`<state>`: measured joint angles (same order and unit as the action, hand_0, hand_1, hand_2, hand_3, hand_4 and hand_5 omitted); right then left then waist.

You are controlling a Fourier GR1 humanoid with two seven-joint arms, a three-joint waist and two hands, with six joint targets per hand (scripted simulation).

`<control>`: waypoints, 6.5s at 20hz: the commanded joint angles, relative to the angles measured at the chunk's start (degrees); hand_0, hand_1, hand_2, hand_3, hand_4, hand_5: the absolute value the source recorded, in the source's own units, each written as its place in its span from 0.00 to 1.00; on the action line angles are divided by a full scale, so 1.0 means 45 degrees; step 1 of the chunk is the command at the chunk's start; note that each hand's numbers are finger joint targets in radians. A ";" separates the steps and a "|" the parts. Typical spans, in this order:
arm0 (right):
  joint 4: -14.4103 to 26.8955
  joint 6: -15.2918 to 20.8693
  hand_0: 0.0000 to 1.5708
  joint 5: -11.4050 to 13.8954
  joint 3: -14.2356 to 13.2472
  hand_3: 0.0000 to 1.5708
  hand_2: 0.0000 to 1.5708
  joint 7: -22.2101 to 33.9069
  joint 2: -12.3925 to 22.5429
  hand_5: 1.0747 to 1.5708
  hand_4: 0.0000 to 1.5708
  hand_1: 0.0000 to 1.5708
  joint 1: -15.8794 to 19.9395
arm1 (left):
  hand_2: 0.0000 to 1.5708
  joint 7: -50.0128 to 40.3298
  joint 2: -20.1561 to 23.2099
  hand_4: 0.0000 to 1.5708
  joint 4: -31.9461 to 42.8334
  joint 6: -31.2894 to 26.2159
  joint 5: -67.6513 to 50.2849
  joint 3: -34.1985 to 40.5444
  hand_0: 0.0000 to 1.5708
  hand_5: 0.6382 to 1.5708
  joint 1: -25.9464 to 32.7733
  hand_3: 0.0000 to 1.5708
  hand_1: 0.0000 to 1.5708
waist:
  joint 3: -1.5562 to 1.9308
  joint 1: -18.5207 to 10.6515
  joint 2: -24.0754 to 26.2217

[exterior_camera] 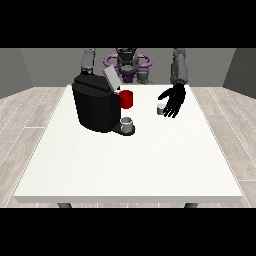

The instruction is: Insert the coffee pod into the coffee machine and close the lid

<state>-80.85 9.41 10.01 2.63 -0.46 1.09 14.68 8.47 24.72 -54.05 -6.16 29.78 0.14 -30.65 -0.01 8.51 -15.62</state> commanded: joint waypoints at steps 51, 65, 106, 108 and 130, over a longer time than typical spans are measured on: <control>0.2597 0.0221 0.00 0.0180 -0.0643 0.00 0.00 -0.0103 0.0285 1.00 0.00 0.00 0.0405 | 0.90 -0.0803 -0.1652 0.34 0.2106 -0.3982 0.2718 0.0046 0.90 1.00 -0.5468 0.88 0.90 | 0.0004 0.0157 0.2788; 0.2103 -0.0093 0.00 -0.0397 -0.1270 0.00 0.00 -0.0174 0.0732 1.00 0.00 0.00 0.1702 | 0.81 -0.1834 -0.0545 0.31 0.2698 -0.4137 0.2533 0.1278 0.78 1.00 -0.8340 0.80 0.78 | 0.0006 0.1590 0.0861; 0.2341 0.0807 0.00 0.0206 -0.1249 0.00 0.00 -0.0022 0.0577 1.00 0.00 0.00 0.2594 | 0.77 -0.0555 -0.0374 0.23 0.3657 -0.3227 0.3065 0.1452 0.76 1.00 -0.9133 0.75 0.76 | 0.0005 0.1602 -0.0467; 0.2255 0.0421 0.00 -0.0302 -0.1784 0.00 0.00 0.0095 0.1032 1.00 0.00 0.00 0.2846 | 0.80 -0.0202 0.0422 0.18 0.3587 -0.3462 0.3163 0.1517 0.79 1.00 -0.9405 0.76 0.79 | 0.0006 0.1692 -0.0465; 0.2023 0.0755 0.00 0.0160 -0.1248 0.00 0.00 0.0024 0.0637 1.00 0.05 0.00 0.2887 | 0.77 0.0761 0.0298 0.00 0.3934 -0.1750 0.4027 0.1332 0.79 1.00 -0.9502 0.61 0.79 | 0.0006 0.2073 -0.1203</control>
<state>-72.36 11.80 10.12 -3.23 0.20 4.63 28.18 11.72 27.55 -36.50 -15.54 47.82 6.09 -73.58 0.07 18.07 -21.19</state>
